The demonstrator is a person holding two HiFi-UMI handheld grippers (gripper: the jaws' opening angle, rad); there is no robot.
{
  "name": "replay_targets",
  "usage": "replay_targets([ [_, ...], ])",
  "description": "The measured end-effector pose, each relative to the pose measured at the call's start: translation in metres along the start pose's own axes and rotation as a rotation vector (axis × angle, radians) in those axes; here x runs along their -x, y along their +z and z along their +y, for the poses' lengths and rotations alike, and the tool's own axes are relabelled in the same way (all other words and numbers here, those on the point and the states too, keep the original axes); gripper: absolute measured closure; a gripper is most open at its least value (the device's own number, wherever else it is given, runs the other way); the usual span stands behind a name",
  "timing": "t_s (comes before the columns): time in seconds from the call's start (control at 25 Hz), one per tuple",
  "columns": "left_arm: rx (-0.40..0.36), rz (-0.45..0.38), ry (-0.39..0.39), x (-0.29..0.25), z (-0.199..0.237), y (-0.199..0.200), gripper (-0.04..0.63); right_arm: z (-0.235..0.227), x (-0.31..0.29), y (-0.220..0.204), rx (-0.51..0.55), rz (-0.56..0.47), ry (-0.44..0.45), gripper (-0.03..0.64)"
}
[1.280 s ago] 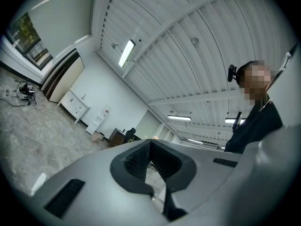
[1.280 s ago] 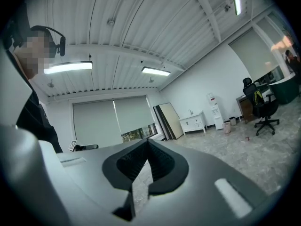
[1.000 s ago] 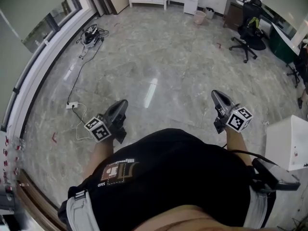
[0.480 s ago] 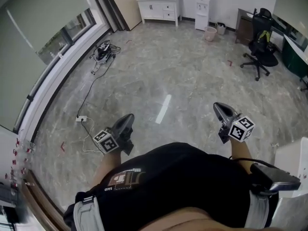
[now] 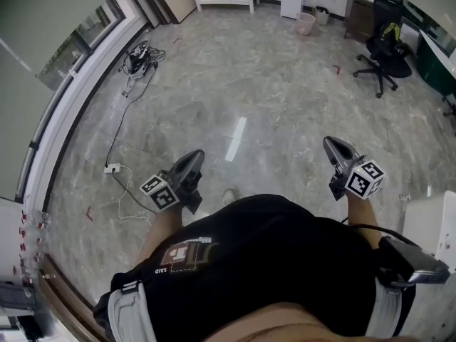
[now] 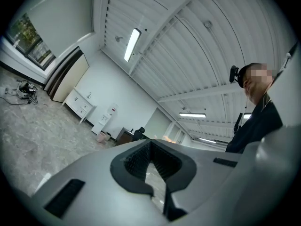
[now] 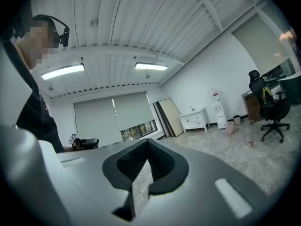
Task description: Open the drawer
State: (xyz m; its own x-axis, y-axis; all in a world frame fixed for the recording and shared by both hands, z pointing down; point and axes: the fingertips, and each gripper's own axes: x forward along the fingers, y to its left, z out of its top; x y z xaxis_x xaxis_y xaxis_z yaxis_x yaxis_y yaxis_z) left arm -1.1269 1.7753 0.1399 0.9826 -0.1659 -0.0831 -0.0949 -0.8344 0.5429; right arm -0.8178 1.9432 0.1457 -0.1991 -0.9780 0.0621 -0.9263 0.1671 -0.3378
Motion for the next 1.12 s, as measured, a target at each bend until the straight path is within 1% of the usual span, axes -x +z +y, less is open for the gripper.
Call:
replay_targets([
  [0.12, -0.005, -0.001, -0.046, -0.011, 0.039, 0.022, 0.604, 0.002, -0.038, 0.006, 0.048, 0.006, -0.022, 0.626],
  [0.2, -0.005, 0.003, -0.071, -0.019, 0.072, 0.043, 0.606, 0.001, -0.068, 0.016, 0.070, -0.011, -0.050, 0.626],
  [0.28, -0.001, 0.010, -0.088, -0.025, 0.103, 0.067, 0.606, 0.003, -0.097, 0.026, 0.066, -0.033, -0.077, 0.626],
  [0.44, -0.040, 0.035, -0.120, -0.036, 0.153, 0.121, 0.606, 0.004, -0.158, 0.048, 0.073, -0.059, -0.106, 0.626],
  [0.56, -0.019, 0.044, -0.120, -0.042, 0.189, 0.147, 0.604, -0.001, -0.204, 0.054, 0.054, -0.065, -0.118, 0.626],
  [0.68, -0.011, 0.052, -0.116, -0.049, 0.217, 0.163, 0.606, 0.000, -0.246, 0.055, 0.078, -0.027, -0.090, 0.626],
  [0.8, -0.008, 0.029, -0.109, -0.057, 0.245, 0.174, 0.606, -0.008, -0.278, 0.059, 0.103, -0.005, -0.065, 0.626],
  [0.88, 0.006, 0.015, -0.096, -0.060, 0.263, 0.173, 0.606, -0.022, -0.292, 0.059, 0.098, 0.000, -0.068, 0.626],
  [1.0, 0.040, 0.011, -0.061, -0.069, 0.286, 0.170, 0.606, -0.054, -0.310, 0.059, 0.057, -0.006, -0.074, 0.626],
  [1.12, 0.049, 0.010, -0.028, -0.087, 0.300, 0.178, 0.604, -0.082, -0.333, 0.066, 0.041, -0.006, -0.049, 0.626],
])
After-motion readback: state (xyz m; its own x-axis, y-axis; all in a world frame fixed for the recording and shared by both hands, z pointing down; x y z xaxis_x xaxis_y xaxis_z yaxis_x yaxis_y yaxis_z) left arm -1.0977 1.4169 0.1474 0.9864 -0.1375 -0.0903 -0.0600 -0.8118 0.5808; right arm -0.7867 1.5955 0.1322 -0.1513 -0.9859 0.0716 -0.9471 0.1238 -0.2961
